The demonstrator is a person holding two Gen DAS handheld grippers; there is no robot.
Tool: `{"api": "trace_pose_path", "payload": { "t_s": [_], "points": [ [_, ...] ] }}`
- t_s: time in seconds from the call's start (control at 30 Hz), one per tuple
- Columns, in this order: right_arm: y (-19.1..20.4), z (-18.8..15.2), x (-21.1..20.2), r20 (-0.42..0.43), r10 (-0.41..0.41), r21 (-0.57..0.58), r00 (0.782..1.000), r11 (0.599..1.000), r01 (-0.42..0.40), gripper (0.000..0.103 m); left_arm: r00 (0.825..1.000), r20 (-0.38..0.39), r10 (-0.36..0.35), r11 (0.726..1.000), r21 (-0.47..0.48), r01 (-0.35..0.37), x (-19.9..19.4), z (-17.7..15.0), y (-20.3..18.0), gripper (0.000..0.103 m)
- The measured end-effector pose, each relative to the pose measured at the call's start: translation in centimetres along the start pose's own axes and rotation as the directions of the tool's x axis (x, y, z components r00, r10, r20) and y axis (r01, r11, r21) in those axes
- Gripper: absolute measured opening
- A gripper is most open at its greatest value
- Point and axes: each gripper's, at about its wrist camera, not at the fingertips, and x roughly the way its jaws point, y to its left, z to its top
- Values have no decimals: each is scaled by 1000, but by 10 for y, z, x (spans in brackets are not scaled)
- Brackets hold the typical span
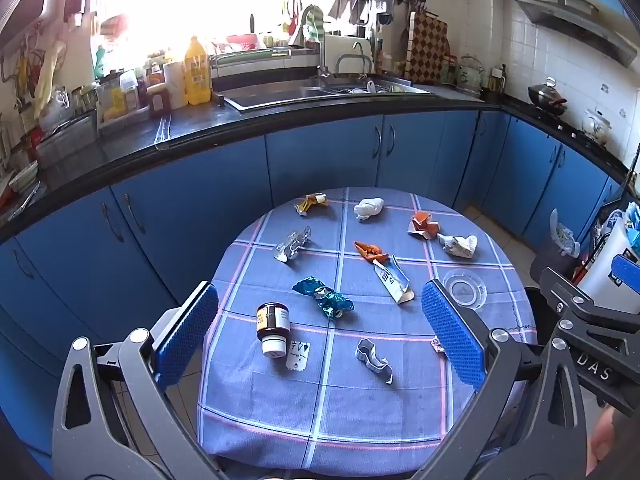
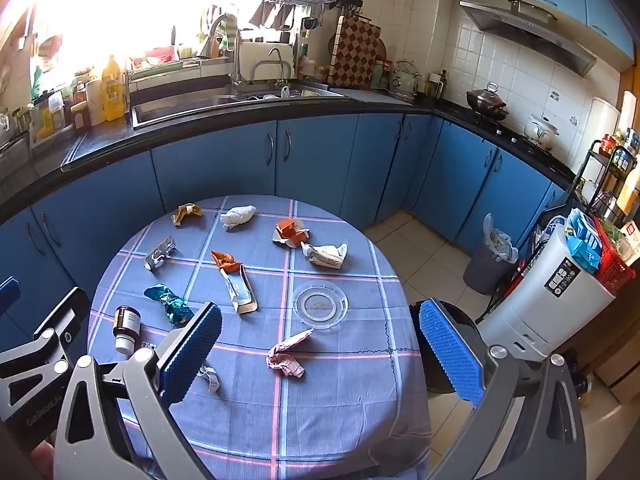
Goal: Collect trash
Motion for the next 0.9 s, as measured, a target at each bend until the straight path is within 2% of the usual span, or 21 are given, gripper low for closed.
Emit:
{"api": "trace_pose_path", "payload": {
  "t_s": [0.7, 0.9],
  "points": [
    [0, -1, 1, -3, -1, -1, 1000, 1000, 1, 97, 1000, -10, -5, 1000, 2, 5, 4, 0, -4, 100],
    [2, -1, 10, -23, -2, 0, 1000, 1000, 2, 97, 999, -30, -37, 999, 0, 37, 10, -1, -5, 100]
  ]
}}
